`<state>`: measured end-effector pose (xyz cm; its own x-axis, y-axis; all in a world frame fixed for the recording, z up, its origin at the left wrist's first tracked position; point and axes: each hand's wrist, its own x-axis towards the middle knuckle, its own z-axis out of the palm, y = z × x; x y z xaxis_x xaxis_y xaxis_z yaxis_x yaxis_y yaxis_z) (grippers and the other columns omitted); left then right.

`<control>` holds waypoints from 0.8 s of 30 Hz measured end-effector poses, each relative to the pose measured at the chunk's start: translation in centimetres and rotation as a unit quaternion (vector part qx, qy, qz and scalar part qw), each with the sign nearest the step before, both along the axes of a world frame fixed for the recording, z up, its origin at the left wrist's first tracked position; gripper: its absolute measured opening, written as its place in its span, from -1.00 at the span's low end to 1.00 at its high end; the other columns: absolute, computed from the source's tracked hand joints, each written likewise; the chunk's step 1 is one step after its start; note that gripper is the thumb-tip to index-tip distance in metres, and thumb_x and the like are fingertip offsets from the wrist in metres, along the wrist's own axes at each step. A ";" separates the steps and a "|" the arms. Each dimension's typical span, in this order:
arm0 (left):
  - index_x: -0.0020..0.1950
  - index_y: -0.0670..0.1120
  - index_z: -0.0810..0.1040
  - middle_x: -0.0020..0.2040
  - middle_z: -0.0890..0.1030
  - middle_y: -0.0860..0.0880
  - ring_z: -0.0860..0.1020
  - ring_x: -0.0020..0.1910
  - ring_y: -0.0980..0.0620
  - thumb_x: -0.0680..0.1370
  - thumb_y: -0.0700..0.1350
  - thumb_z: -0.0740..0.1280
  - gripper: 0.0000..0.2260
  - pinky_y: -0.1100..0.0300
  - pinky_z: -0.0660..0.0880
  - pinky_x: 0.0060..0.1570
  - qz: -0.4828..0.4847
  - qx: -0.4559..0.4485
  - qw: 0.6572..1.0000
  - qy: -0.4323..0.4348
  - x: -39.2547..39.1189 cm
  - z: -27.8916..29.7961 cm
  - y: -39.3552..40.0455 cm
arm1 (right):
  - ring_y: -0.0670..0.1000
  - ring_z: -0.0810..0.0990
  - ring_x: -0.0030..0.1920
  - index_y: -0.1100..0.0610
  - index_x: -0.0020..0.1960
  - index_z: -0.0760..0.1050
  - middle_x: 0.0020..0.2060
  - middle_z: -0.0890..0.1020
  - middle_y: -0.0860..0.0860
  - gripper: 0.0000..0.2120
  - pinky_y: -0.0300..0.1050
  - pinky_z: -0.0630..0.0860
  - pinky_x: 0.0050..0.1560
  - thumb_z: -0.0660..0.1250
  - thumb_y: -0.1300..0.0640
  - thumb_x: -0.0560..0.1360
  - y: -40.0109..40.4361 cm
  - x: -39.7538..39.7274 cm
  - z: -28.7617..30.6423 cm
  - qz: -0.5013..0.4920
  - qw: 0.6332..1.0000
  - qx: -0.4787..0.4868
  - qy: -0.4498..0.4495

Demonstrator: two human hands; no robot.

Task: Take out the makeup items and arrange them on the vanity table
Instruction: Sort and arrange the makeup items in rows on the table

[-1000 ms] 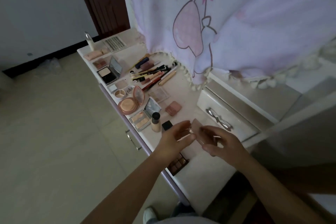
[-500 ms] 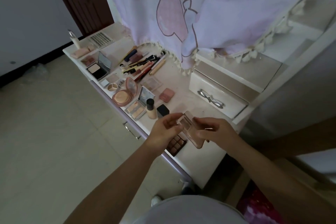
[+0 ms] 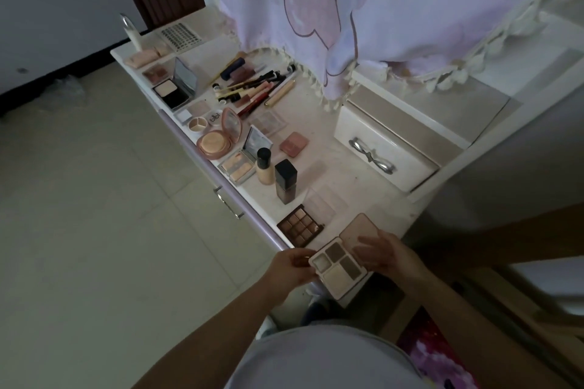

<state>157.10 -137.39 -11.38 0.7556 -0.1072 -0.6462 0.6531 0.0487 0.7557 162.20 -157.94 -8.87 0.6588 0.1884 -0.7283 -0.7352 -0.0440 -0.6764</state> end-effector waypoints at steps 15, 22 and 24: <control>0.00 -0.22 0.55 -0.24 0.59 -0.08 0.60 -0.11 -0.05 0.42 -0.32 0.38 -0.83 0.05 0.56 0.05 0.024 0.195 0.979 0.044 -0.2 -1.5 -0.9 | 0.06 0.54 -0.07 0.23 0.00 0.51 -0.02 0.56 0.12 -0.82 -0.14 0.48 -0.05 0.19 0.15 0.55 0.3 2.1 -1.7 0.049 0.981 -0.182 -0.042; 0.02 -0.16 0.56 -0.11 0.60 -0.06 0.51 -0.19 0.13 0.48 -0.20 0.34 -0.87 0.42 0.44 -0.23 -0.046 0.281 0.959 -0.010 -0.6 -1.5 -0.2 | -0.04 0.44 0.07 0.20 0.21 0.45 0.12 0.53 0.08 -0.73 -0.18 0.33 0.11 0.20 0.16 0.54 -0.1 3.0 -0.1 0.137 0.934 -0.268 -0.191; 0.02 -0.10 0.56 -0.03 0.61 -0.04 0.48 -0.16 0.17 0.52 -0.15 0.29 -0.88 0.48 0.36 -0.29 -0.056 0.324 0.944 -0.033 -0.5 -1.4 0.4 | 0.02 0.48 0.09 0.24 0.18 0.48 0.12 0.56 0.12 -0.74 -0.22 0.32 0.10 0.22 0.18 0.53 0.7 4.3 0.7 0.169 0.903 -0.308 -0.247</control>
